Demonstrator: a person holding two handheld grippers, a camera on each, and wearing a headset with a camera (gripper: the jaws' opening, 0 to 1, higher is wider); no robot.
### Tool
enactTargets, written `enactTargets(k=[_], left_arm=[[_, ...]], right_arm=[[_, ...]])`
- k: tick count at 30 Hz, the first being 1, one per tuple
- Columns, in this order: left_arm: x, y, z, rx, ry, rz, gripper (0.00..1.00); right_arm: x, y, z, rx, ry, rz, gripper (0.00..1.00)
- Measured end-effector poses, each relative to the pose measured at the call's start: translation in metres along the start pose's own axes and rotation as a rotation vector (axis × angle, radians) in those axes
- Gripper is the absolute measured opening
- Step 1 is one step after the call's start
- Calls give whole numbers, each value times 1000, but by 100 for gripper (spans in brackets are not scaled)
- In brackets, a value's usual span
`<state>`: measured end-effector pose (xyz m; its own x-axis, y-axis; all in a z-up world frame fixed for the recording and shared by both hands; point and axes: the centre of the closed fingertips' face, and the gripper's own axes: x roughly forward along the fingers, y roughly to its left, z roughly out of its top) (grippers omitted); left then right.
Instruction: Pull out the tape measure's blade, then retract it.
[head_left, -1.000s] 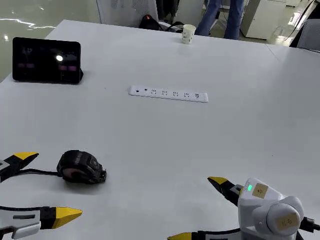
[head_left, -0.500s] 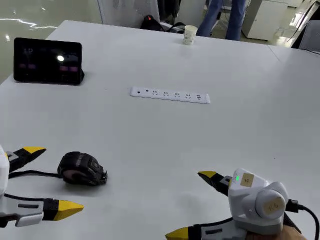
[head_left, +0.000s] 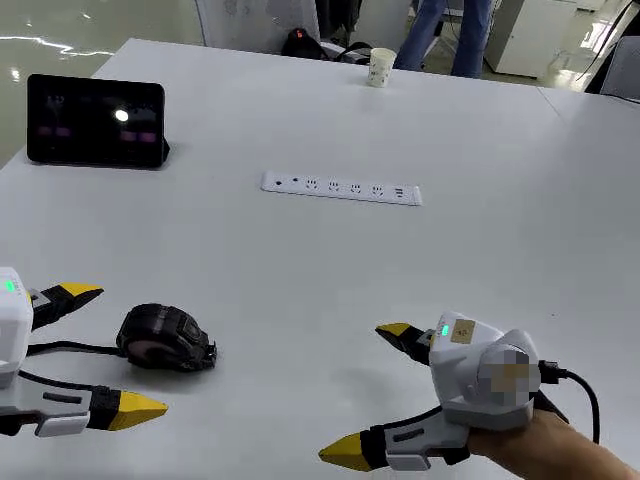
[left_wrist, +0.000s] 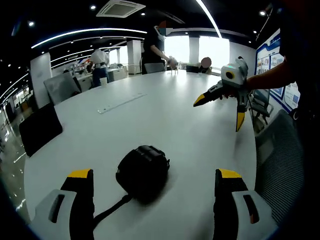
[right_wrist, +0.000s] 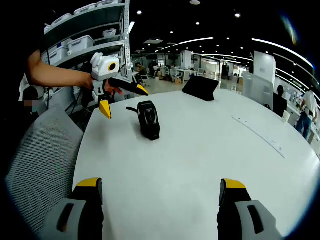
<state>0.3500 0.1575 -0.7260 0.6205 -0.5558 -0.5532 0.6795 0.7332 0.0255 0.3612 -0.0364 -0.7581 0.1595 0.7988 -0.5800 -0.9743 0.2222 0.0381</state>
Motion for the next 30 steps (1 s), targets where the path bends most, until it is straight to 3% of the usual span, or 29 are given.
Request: enactTargets(k=[8,22,30], left_arm=[[6,3,-3,38,38,-42,97],[14,13,-6,129,114,-107,92],[18,14,-13,181,172,-157,83]], right_arm=[[17,-4,7,-31,12,49,96],[48,-12,26,-135,-13,130,89],[62,-2,37,-198,-15,189,84]])
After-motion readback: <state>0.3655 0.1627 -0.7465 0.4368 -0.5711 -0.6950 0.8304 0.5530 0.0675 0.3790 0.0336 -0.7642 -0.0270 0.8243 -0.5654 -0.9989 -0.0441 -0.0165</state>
